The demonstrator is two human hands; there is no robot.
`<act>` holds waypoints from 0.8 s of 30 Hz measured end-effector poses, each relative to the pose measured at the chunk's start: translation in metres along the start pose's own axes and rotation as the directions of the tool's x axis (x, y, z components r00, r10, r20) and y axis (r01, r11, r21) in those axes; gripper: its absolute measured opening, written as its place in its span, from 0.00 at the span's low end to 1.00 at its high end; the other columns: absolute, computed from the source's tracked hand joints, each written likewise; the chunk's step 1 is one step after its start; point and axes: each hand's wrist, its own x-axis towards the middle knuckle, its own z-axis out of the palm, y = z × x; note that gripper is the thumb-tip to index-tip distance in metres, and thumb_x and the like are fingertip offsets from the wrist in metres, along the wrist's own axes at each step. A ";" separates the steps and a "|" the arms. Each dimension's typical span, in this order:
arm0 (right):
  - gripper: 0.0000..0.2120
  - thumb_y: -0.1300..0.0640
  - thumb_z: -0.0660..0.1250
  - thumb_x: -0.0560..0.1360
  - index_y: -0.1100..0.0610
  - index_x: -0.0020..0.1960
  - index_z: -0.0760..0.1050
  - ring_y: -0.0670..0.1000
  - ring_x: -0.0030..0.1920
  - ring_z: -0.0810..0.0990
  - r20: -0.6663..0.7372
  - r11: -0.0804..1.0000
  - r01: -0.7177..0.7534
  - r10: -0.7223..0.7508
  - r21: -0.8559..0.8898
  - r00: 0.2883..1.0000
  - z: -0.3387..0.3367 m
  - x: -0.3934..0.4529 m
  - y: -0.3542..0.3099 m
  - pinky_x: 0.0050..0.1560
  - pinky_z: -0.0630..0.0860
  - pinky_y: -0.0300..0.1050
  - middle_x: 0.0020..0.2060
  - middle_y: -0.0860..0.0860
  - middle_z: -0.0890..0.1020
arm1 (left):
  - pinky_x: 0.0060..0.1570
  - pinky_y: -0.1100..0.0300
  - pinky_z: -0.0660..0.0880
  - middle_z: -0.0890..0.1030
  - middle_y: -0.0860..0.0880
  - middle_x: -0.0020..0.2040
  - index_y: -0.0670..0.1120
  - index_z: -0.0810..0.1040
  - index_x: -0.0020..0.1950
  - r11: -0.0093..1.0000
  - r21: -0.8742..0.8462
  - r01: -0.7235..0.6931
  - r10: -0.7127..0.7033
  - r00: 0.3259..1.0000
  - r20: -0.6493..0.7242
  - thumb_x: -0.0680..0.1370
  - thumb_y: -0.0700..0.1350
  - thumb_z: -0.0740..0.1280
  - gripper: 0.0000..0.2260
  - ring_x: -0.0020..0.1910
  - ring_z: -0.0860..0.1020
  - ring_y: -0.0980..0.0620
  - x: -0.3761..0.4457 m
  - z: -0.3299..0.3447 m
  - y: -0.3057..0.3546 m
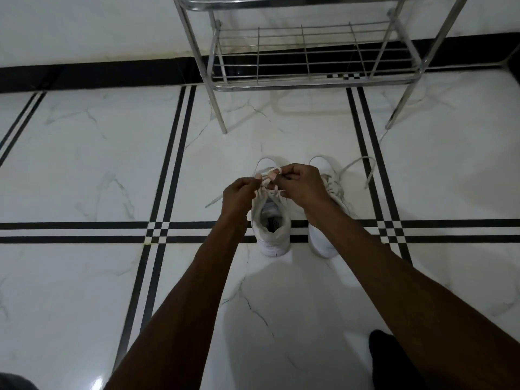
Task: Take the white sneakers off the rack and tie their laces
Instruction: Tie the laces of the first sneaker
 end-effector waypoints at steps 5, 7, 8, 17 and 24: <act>0.08 0.63 0.70 0.76 0.55 0.42 0.74 0.54 0.43 0.84 -0.388 0.944 -0.064 0.195 0.324 0.901 -0.009 0.013 0.015 0.37 0.79 0.46 0.45 0.57 0.85 | 0.36 0.65 0.76 0.83 0.48 0.39 0.43 0.83 0.47 0.943 -0.324 0.068 -0.163 0.947 -0.276 0.84 0.41 0.61 0.12 0.42 0.80 0.53 0.011 -0.008 -0.015; 0.03 0.60 0.70 0.77 0.59 0.48 0.77 0.54 0.42 0.83 -0.368 0.937 -0.099 0.227 0.335 0.902 -0.009 0.014 0.022 0.33 0.78 0.43 0.46 0.57 0.84 | 0.37 0.65 0.77 0.85 0.48 0.40 0.44 0.83 0.50 0.929 -0.362 0.071 -0.173 0.951 -0.258 0.85 0.42 0.60 0.13 0.41 0.82 0.54 0.010 -0.007 -0.020; 0.07 0.57 0.69 0.78 0.61 0.52 0.78 0.53 0.42 0.83 -0.328 0.940 -0.125 0.233 0.318 0.915 -0.009 0.013 0.024 0.33 0.78 0.42 0.45 0.56 0.85 | 0.38 0.64 0.77 0.86 0.48 0.40 0.45 0.83 0.49 0.919 -0.386 0.084 -0.172 0.965 -0.200 0.85 0.44 0.60 0.13 0.40 0.83 0.55 0.007 -0.005 -0.020; 0.10 0.54 0.58 0.84 0.51 0.58 0.78 0.50 0.44 0.85 -0.093 0.896 0.021 0.022 0.444 0.995 -0.009 -0.004 -0.010 0.52 0.78 0.47 0.39 0.52 0.84 | 0.48 0.59 0.78 0.81 0.48 0.39 0.42 0.81 0.53 0.955 -0.297 0.010 -0.046 0.992 -0.114 0.84 0.46 0.64 0.10 0.40 0.79 0.53 0.009 -0.004 -0.025; 0.09 0.54 0.56 0.85 0.55 0.58 0.72 0.53 0.49 0.86 -0.108 0.903 0.000 0.051 0.429 0.993 -0.005 -0.003 -0.013 0.57 0.79 0.53 0.44 0.52 0.87 | 0.55 0.54 0.81 0.83 0.44 0.46 0.40 0.80 0.57 0.931 -0.365 0.020 -0.054 0.995 -0.083 0.84 0.45 0.65 0.10 0.49 0.83 0.47 0.004 -0.006 -0.031</act>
